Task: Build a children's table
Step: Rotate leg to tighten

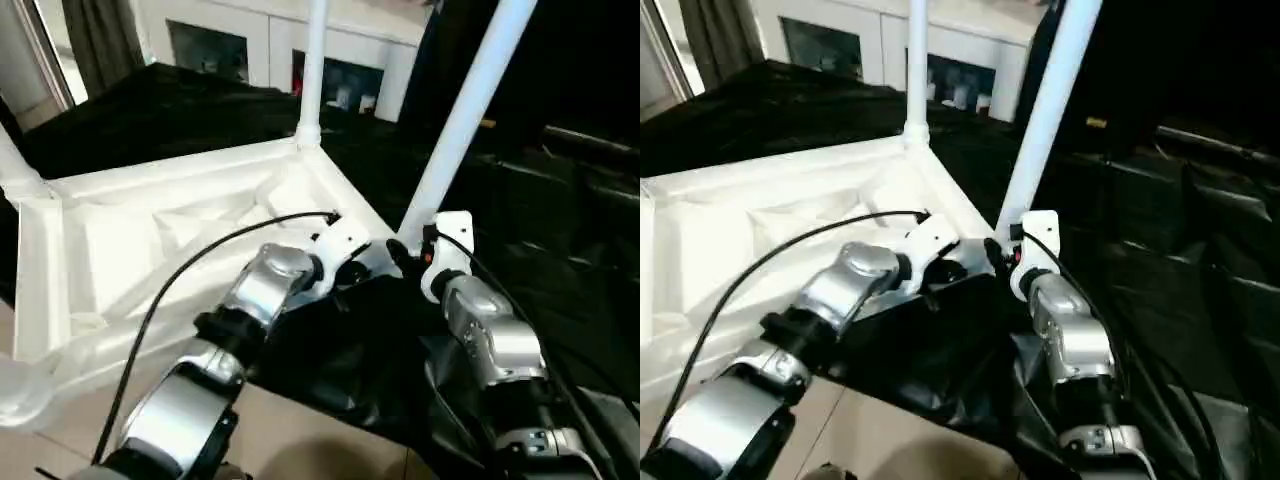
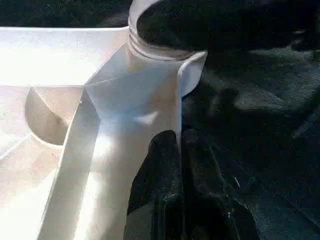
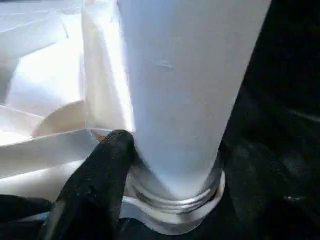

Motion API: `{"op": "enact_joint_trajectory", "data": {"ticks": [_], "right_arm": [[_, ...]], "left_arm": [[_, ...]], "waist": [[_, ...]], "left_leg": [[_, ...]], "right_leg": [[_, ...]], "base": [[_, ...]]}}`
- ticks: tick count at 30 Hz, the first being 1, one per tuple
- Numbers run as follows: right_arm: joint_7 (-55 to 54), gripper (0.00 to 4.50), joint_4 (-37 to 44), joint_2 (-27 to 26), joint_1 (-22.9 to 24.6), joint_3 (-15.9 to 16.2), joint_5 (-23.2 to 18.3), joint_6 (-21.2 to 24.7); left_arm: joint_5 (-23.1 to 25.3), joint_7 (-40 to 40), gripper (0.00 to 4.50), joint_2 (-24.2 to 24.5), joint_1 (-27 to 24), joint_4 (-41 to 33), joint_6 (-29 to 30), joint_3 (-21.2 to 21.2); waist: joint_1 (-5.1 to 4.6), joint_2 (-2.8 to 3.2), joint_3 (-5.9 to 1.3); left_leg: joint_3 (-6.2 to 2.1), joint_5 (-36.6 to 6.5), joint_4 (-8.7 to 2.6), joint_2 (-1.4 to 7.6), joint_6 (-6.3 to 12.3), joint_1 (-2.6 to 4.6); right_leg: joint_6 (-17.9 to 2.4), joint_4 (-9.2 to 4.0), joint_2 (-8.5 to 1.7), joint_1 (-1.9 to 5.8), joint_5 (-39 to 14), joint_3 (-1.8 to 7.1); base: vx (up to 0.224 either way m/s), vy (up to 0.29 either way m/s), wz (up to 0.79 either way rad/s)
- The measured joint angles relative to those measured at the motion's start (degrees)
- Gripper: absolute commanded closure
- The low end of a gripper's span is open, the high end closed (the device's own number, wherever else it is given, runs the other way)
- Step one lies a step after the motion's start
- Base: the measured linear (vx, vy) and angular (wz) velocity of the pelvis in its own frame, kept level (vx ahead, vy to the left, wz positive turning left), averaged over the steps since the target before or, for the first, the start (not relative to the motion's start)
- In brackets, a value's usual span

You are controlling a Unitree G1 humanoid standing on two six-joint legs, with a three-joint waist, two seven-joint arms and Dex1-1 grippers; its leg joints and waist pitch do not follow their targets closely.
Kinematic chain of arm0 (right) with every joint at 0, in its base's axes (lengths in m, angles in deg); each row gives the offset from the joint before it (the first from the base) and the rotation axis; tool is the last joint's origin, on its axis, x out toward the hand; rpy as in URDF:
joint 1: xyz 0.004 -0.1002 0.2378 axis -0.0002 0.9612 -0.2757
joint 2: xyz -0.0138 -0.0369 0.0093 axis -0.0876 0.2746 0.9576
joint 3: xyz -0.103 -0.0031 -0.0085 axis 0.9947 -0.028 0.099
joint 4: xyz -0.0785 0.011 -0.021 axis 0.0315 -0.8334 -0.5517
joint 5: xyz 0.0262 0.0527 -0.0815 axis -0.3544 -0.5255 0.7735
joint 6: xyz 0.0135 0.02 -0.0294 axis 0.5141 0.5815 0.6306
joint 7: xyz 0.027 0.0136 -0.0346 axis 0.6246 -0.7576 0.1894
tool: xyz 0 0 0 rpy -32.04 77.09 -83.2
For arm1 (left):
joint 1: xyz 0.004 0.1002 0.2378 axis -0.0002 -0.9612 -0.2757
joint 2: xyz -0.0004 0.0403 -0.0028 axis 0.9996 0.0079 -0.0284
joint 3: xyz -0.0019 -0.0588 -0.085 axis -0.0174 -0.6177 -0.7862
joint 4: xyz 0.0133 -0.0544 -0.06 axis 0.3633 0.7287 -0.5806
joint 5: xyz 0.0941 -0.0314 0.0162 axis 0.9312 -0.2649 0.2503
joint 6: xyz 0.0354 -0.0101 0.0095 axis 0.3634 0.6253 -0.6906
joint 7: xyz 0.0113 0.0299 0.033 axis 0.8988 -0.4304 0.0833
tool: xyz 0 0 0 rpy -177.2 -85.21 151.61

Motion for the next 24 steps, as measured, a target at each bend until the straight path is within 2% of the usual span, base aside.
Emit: {"op": "enact_joint_trajectory", "data": {"ticks": [1,4,5,7,9,12,15,20,24], "right_arm": [[0.1,1.52,0.1,0.0,0.1,-0.1,-0.1,-0.3],[3.7,1.48,0.6,1.4,0.4,0.0,-1.0,-0.2],[6.2,1.10,1.0,2.7,0.6,0.1,-1.5,0.1],[9.9,1.07,1.7,4.9,0.8,0.5,-2.3,0.9],[14.6,1.12,2.6,8.3,0.9,2.2,-2.7,1.6],[25.2,1.12,5.7,16.6,2.5,5.5,-3.1,2.4],[35.3,1.12,9.1,22.7,3.6,8.1,-4.2,3.5],[45.1,1.12,11.5,26.4,4.9,11.4,-5.4,3.4],[48.3,1.12,13.5,28.7,5.6,13.0,-5.5,3.4]], "left_arm": [[0.0,0.0,4.50,0.0,0.0,0.0,-0.2,0.0],[0.0,0.8,4.50,0.4,0.0,0.1,-1.1,0.2],[0.0,1.6,4.50,0.7,0.0,0.1,-1.6,0.3],[0.0,3.2,4.50,1.4,0.0,0.1,-2.3,0.4],[-0.2,5.7,4.50,2.5,0.0,-0.1,-3.0,0.4],[-1.4,11.3,4.50,5.2,-1.2,-2.5,-4.3,1.2],[-2.2,18.1,4.50,9.1,-3.0,-5.5,-6.2,2.1],[-4.4,29.7,4.50,13.6,-6.4,-11.4,-7.8,3.5],[-5.5,32.2,4.50,15.4,-8.0,-13.8,-7.7,4.0]], "waist": [[-0.02,0.02,0.01],[0.01,0.12,0.07],[0.03,0.20,0.12],[0.02,0.27,0.15],[0.01,0.30,0.18],[0.14,0.35,0.22],[0.13,0.32,0.24],[0.47,0.31,0.25],[0.35,0.28,0.26]], "left_leg": [[0.00,0.0,-0.01,0.00,0.00,0.00],[0.01,0.0,-0.07,0.00,0.00,-0.01],[0.01,0.0,-0.10,0.00,0.00,-0.02],[0.02,0.0,-0.19,0.00,0.00,-0.01],[0.01,0.0,-0.26,0.03,0.00,-0.01],[0.01,0.0,-0.28,0.05,0.01,-0.13],[0.01,0.0,-0.28,0.07,0.02,-0.14],[0.17,0.0,-0.19,0.06,0.04,-0.20],[0.22,0.0,-0.17,0.07,0.03,-0.13]], "right_leg": [[0.0,0.00,0.00,0.00,0.0,0.00],[0.0,0.00,0.00,-0.03,0.0,-0.01],[0.0,-0.01,0.00,-0.04,0.0,-0.01],[0.0,-0.01,0.00,-0.07,0.0,-0.02],[0.1,-0.01,0.04,-0.10,0.0,-0.05],[0.1,-0.04,0.04,-0.18,-0.1,-0.08],[0.0,-0.05,0.05,-0.19,-0.2,-0.10],[0.0,-0.10,-0.05,-0.17,-0.2,-0.06],[0.0,-0.01,-0.05,-0.17,-0.2,-0.02]], "base": [[0.000,0.000,0.00],[0.000,0.000,0.00],[0.000,0.000,0.00],[0.000,0.000,0.00],[0.000,0.000,0.00],[0.000,0.000,0.00],[0.000,0.000,0.00],[0.000,0.000,0.00],[0.000,0.000,0.00]]}}
